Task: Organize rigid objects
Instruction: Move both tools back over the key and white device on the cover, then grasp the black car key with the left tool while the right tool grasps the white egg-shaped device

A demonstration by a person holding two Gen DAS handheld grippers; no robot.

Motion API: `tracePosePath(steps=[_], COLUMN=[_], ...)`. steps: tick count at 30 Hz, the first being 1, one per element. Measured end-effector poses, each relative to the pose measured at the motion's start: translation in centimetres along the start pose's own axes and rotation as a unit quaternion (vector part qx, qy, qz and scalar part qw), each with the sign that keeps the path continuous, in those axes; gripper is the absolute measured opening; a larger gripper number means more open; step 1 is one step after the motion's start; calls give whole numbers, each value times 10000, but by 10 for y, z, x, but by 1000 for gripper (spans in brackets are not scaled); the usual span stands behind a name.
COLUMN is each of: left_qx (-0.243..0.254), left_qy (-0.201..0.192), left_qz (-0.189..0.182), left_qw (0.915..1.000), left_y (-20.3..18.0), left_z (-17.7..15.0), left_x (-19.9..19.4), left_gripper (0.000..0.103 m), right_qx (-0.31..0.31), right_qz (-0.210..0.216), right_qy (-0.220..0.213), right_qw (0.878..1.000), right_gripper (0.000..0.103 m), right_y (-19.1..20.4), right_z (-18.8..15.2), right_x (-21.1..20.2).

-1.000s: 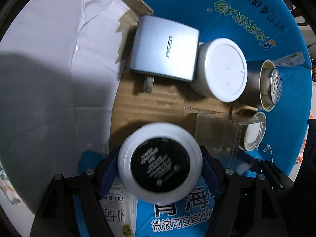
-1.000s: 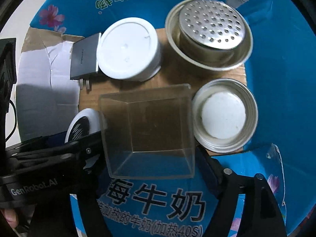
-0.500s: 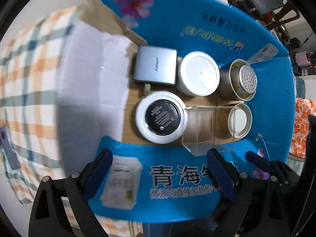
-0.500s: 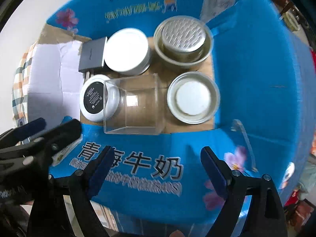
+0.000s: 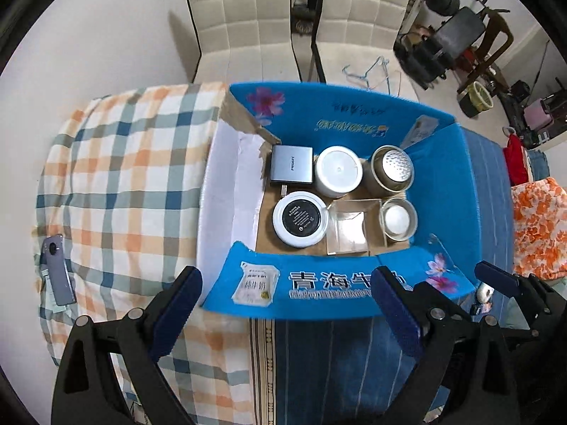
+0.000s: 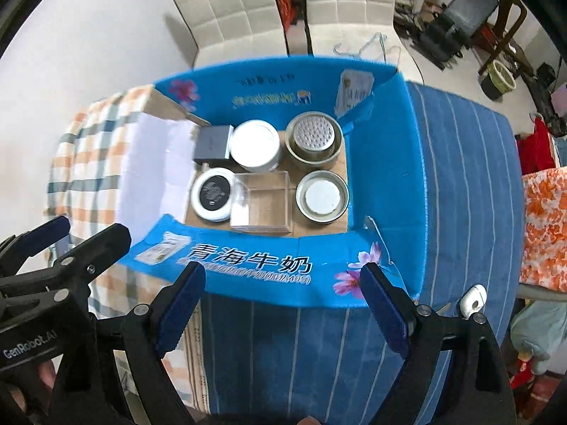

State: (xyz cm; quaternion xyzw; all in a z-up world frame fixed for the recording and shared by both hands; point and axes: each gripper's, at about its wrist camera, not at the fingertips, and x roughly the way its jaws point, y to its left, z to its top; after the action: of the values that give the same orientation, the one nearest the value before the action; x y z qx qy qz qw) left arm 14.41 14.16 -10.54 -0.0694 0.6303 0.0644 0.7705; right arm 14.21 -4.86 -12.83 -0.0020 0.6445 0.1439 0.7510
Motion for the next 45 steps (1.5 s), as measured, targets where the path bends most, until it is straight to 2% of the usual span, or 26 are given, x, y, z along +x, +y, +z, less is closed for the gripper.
tracePosePath(steps=[4,9,14,18,21,23,27,32,36,41,45], left_qx=[-7,29,18,202,389,559,1187,1956,2179,2037,2017], left_qy=[-300,-578,-732,-829,-833,-808,-667,-1,484,962,1230], left_qz=[77,116,69,-52,-207,-344,-505,-648,-576,-560,-449], left_qw=[9995,9983,9973,9963,9955,9946,9894,9785,9731,9727,9707], left_y=[-2,-6,-19,-44,-70,-96,-166,-252,-290,-309,-321], left_z=[-8,-17,-19,-19,-22,-27,-45,-75,-95,-109,-119], left_x=[-31,-62,-78,-84,-81,-73,-39,35,90,154,183], left_gripper=[97,97,97,97,97,97,97,97,96,96,96], right_qx=[-88,-100,13,270,647,1051,1853,2738,2879,3077,3096], right_qz=[-38,12,257,296,199,32,-244,-231,-248,-149,-69], right_qy=[-287,-519,-603,-694,-693,-605,-285,150,344,423,415], right_qw=[9995,9986,9978,9968,9953,9926,9820,9614,9567,9504,9499], right_gripper=[91,91,91,91,91,91,91,91,79,79,79], right_y=[3,-3,-16,-46,-89,-133,-213,-300,-332,-361,-369], right_z=[-14,-23,-29,-37,-51,-66,-95,-137,-153,-165,-164], right_x=[-45,-76,-95,-105,-106,-100,-76,-22,18,44,53])
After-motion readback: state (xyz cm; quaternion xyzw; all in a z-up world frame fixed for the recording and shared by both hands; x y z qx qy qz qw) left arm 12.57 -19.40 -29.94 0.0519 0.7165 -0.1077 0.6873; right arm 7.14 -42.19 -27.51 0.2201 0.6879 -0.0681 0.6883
